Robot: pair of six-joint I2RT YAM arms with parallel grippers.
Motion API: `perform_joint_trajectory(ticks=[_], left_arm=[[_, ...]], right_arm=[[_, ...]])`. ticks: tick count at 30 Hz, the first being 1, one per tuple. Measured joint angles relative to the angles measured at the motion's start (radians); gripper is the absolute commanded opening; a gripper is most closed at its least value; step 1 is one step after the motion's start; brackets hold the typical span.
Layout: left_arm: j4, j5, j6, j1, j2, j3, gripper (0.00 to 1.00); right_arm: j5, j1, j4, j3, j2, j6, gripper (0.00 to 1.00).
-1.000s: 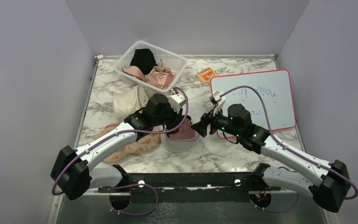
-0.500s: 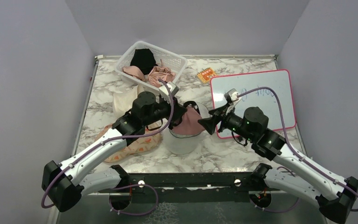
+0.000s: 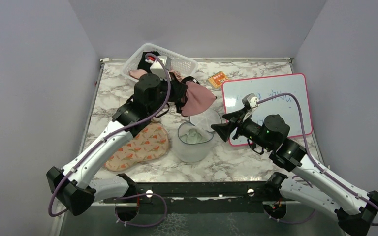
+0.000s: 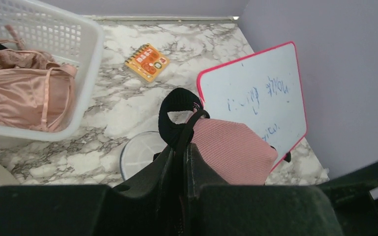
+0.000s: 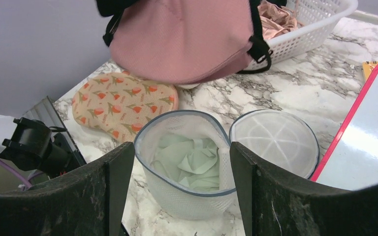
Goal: Unzip the laundry bag and remove the bra
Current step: Pick up the bra from the laundry bag, then place the bra in the bin.
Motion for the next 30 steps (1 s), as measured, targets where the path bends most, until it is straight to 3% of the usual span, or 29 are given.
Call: perform_joint_trajectory(ticks=[9, 18, 20, 22, 23, 26, 30], left_arm=[[-0.004, 0.146, -0.074, 0.259, 0.192, 0.111, 0.00], [0.163, 0.273, -0.231, 0.439, 0.425, 0.206, 0.00], [0.195, 0.275, -0.243, 0.470, 0.507, 0.253, 0.12], [0.226, 0.277, -0.251, 0.498, 0.589, 0.291, 0.10], [0.257, 0.276, -0.259, 0.515, 0.644, 0.304, 0.14], [0.305, 0.275, -0.251, 0.550, 0.793, 0.328, 0.35], [0.235, 0.251, -0.199, 0.576, 0.980, 0.437, 0.50]], right_arm=[[0.001, 0.000, -0.007, 0.000, 0.011, 0.000, 0.70], [0.001, 0.000, -0.018, 0.000, 0.011, 0.000, 0.70], [0.002, 0.000, -0.026, 0.000, 0.010, -0.001, 0.70], [0.002, 0.000, -0.033, 0.000, 0.007, -0.001, 0.70], [0.002, 0.000, -0.035, 0.000, 0.005, -0.001, 0.70], [0.002, 0.000, -0.037, 0.000, 0.000, -0.001, 0.70], [0.001, 0.000, -0.048, 0.005, -0.007, -0.001, 0.70]])
